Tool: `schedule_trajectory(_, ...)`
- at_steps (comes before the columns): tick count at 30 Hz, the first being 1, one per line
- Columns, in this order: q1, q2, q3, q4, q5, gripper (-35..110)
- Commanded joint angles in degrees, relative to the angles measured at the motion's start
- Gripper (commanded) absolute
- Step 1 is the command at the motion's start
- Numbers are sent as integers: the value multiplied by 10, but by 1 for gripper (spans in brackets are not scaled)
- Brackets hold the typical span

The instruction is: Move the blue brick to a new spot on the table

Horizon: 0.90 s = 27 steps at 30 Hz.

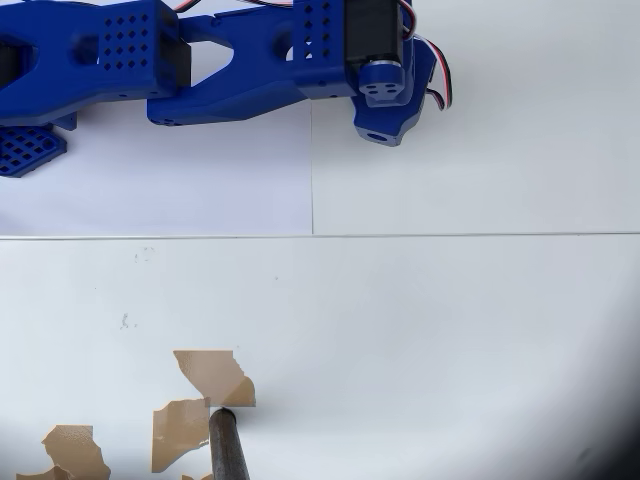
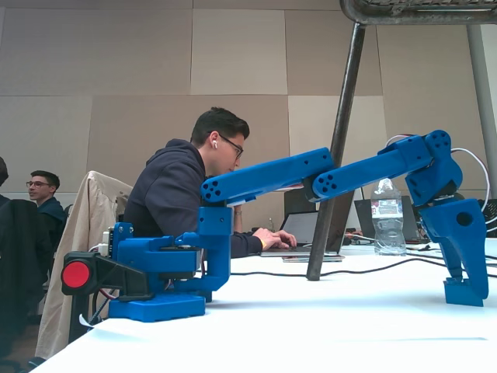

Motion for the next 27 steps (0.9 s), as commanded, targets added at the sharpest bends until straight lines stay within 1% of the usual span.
schedule_trajectory(1,5,75,-11,8,-10,43)
schedule_trajectory(4,9,148,50,12,7,43)
schedule_trajectory(9,8,385,307,11,34,39)
schedule_trajectory(13,-2,588,547,-20,30,33)
schedule_trajectory(17,-22,849,890,-121,-3,30)
schedule_trajectory(21,-40,1114,1197,-178,-45,23)
schedule_trajectory(24,-40,1259,1352,-184,-70,17)
schedule_trajectory(27,-30,1343,1442,-183,-92,11)
